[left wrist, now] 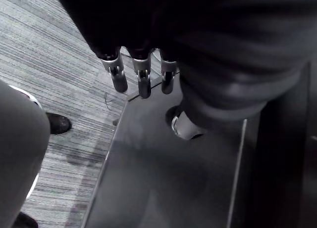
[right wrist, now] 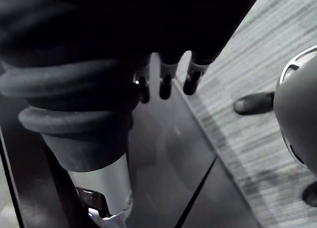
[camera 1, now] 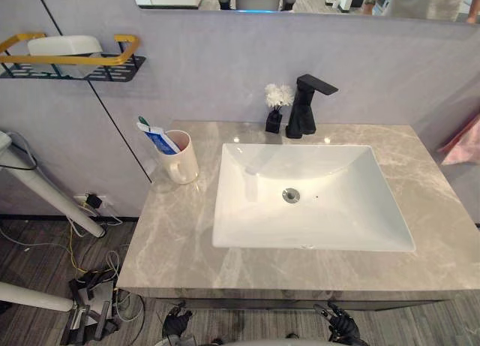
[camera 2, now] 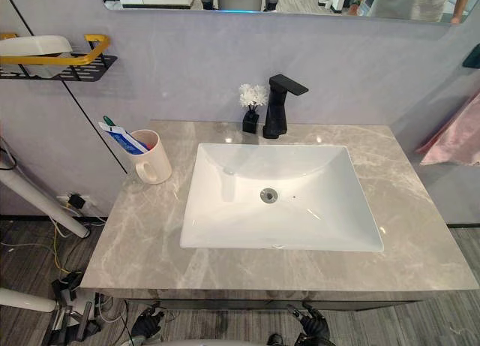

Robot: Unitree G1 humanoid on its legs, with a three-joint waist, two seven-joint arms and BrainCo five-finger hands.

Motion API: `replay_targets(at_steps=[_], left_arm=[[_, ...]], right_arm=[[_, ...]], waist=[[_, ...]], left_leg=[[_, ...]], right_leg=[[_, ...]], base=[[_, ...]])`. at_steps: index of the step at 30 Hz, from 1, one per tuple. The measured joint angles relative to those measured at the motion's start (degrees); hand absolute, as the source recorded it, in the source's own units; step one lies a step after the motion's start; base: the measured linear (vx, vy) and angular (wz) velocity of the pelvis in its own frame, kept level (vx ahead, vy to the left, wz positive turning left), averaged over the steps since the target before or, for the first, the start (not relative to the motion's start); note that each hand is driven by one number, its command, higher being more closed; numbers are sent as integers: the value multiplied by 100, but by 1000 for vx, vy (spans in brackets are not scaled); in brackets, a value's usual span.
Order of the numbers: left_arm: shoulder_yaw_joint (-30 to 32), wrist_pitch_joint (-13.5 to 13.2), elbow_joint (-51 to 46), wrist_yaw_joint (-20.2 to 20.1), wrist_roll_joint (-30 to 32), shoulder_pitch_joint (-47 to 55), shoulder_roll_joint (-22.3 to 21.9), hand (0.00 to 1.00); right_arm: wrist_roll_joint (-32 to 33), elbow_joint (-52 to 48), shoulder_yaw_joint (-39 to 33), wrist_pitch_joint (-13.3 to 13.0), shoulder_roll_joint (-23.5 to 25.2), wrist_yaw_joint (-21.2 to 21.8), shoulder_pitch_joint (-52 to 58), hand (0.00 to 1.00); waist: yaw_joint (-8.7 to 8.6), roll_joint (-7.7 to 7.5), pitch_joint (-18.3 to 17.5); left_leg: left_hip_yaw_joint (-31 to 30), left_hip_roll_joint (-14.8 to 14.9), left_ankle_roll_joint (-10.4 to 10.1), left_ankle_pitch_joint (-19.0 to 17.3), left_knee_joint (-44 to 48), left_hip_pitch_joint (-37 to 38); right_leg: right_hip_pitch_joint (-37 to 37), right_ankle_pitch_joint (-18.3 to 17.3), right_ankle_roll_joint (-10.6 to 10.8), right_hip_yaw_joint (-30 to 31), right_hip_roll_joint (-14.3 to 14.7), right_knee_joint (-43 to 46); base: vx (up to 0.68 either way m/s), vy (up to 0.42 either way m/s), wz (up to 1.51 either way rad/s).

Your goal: Organize washtable

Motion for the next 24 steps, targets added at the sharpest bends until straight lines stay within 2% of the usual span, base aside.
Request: replay_targets(at_steps=[5,7,9,11,13,16,18,21,22,24], left_arm=[[-182,30,140,1,142,-156,103,0],[-231,37,165,7,189,-207,115,0],[-460,54,175,14,201,-307,169,0],[-620,67,172,17,231,-451,277,0],[-642,70,175,31,255,-547,309,0],[-642,66,170,42,257,-643,286,0],[-653,66,161,48,264,-708,183,0],[-825,72,170,46,383,-854,61,0],[-858,73,168,45,395,-868,17,0],[-1063,80,168,40,447,-910,-69,0]], right_arm=[[-56,2,169,2,-66,36,-161,0],[-77,6,296,8,-148,51,-269,0],[-129,4,319,10,-225,102,-425,0],[-156,14,376,22,-212,117,-353,0],[-134,101,532,114,-175,110,-209,0],[32,207,548,144,-189,115,-150,0],[111,206,556,171,-229,116,-177,0],[318,221,540,363,-278,87,-228,0],[328,225,540,373,-285,87,-239,0],[335,232,514,372,-382,79,-296,0]], waist=[[8,-33,101],[6,6,167],[-11,70,293],[-58,-30,382],[-154,-196,378],[8,-237,339],[-18,-148,345],[10,-42,425],[1,-8,446],[-5,171,548]], left_leg=[[69,-70,21,-12,15,-10],[105,-69,27,-11,44,-95],[-23,-90,66,16,114,-315],[-374,-193,121,54,195,-423],[-998,-371,83,76,375,-556],[-1397,-352,-39,192,465,-849],[-1665,-258,-128,330,496,-1051],[-2166,-131,-255,611,551,-1277],[-2191,-115,-269,687,569,-1328],[-1755,-3,-184,1008,373,-1312]], right_leg=[[-116,85,10,141,-42,21],[-324,30,16,204,-113,263],[-829,-371,2,750,-171,1162],[-1130,-914,48,1812,-194,1976],[-1193,-1433,263,2558,-231,2703],[-1179,-1723,124,2503,-190,2673],[-1181,-1717,8,2239,-96,2544],[-1074,-1671,-135,1685,40,2537],[-1053,-1653,-167,1576,42,2523],[-871,-1520,-314,1233,48,2322]], base=[[-85,19,-14],[-64,27,-18],[-69,26,10],[-32,24,89],[28,-109,163],[-8,-166,85],[-71,-174,82],[-126,-144,84],[-183,-81,81],[-231,-26,74]])
